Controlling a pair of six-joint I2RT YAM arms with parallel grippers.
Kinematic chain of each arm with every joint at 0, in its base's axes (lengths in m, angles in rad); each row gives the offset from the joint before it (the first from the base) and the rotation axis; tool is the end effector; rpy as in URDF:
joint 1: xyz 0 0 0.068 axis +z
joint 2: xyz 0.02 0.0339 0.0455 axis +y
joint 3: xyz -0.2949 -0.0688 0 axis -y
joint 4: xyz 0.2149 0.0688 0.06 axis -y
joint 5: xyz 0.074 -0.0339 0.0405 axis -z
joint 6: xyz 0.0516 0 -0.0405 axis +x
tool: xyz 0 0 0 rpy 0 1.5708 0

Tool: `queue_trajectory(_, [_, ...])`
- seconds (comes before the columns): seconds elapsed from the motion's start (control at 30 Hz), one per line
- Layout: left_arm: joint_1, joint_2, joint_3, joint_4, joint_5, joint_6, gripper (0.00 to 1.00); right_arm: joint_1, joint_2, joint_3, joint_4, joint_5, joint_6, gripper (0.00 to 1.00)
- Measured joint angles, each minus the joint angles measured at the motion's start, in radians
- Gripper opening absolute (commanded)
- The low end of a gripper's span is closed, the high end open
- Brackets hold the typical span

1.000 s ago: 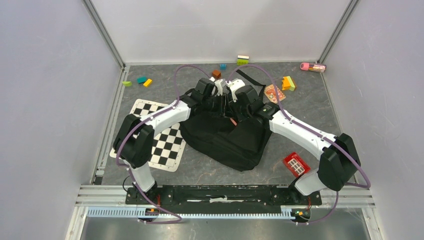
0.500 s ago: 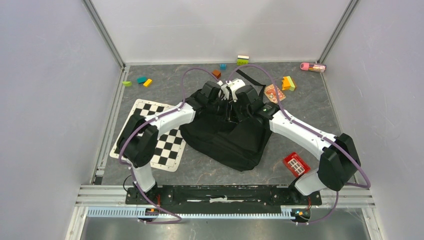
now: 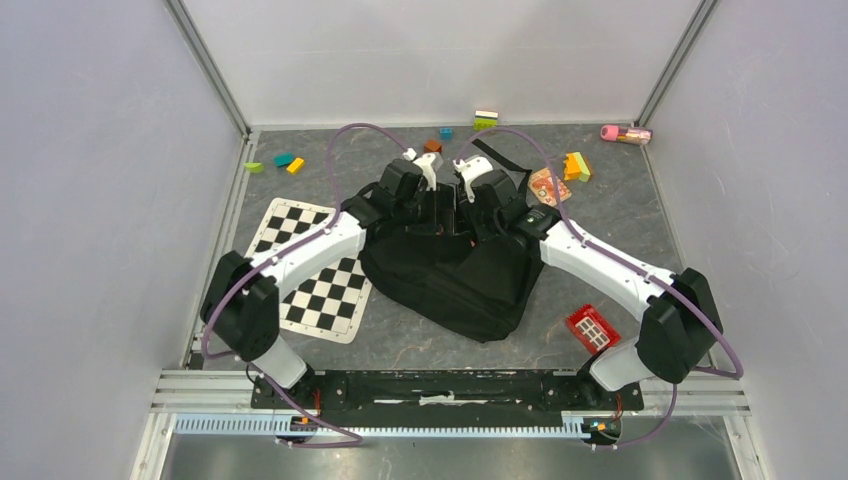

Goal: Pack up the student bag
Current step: Place the stationery in the student bag.

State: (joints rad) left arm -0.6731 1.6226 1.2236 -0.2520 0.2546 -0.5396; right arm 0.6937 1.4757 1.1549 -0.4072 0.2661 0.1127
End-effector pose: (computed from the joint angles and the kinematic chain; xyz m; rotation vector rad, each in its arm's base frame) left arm 0.2696 -0.2316 0.3047 0.3071 2.3478 -0.9155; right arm 0.2449 0.1860 0.3139 -0.5189 2.2106 0.1196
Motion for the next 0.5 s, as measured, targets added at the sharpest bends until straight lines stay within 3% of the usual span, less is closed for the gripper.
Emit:
queue_trajectory(0.17, [0.004,-0.064,-0.014,0.001,-0.076,-0.001,0.98,-0.002,-0.004,0.016,-0.007,0.014,0.005,0.76])
queue_trajectory(0.23, [0.01,-0.07,-0.014,0.001,-0.097,-0.002,0.99,-0.01,-0.007,0.036,-0.011,0.028,0.005,0.86])
queue_trajectory(0.37, [0.016,-0.077,-0.016,0.0,-0.139,-0.013,1.0,-0.027,-0.019,0.091,-0.02,0.047,0.0,0.97])
queue_trajectory(0.5, [0.028,-0.096,-0.021,0.0,-0.167,-0.024,1.0,-0.09,-0.027,0.151,-0.018,0.018,-0.016,0.98])
